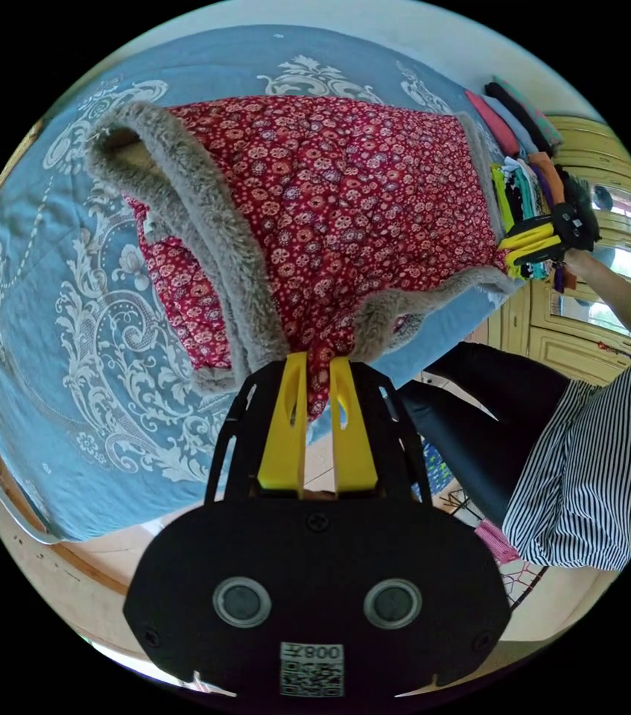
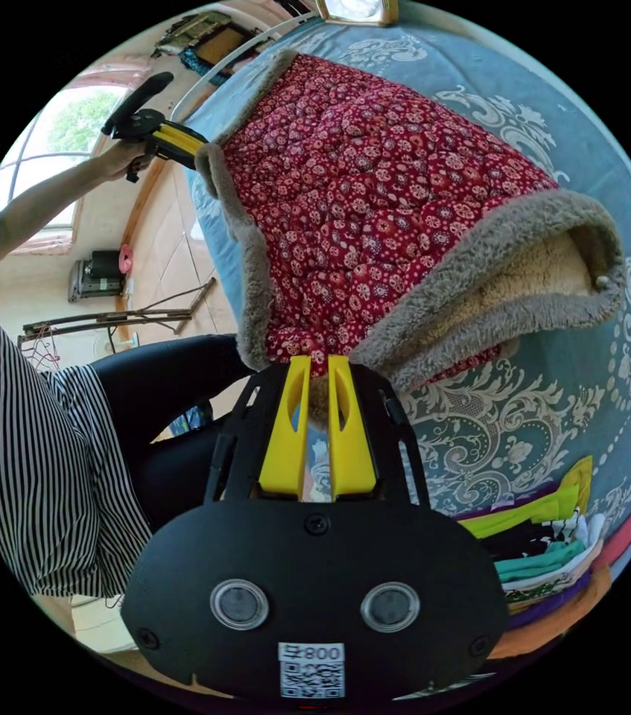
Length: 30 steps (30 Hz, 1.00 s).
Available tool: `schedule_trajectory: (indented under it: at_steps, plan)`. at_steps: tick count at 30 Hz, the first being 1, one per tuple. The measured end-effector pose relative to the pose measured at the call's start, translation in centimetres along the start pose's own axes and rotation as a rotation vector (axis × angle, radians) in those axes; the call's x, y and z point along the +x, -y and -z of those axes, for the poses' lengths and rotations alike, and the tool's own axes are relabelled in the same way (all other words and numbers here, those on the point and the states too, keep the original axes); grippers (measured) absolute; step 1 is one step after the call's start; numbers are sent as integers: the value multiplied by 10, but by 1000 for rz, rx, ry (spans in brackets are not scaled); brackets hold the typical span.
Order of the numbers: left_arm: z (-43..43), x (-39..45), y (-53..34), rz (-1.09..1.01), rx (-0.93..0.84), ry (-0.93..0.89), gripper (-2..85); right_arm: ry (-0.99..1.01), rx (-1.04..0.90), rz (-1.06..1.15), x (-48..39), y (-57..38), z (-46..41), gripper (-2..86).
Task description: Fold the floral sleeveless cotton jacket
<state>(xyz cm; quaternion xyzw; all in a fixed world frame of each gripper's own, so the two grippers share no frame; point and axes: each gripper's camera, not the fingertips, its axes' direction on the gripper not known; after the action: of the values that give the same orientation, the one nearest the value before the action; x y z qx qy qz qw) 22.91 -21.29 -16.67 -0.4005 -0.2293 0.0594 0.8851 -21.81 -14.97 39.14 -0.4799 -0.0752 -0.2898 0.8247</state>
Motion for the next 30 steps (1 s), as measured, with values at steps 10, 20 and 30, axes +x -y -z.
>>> schedule_trajectory:
  at_steps: [10, 20, 30]
  plan:
    - [-56, -10, -22, 9, -26, 8, 56, -162, -107, 149, -55, 6, -55, 46]
    - [-55, -16, -65, 30, 110, -94, 69, -203, -73, 104, -88, -8, -74, 58]
    - [-107, -69, -87, 143, 164, -377, 84, -148, -51, 67, -85, -23, -84, 61]
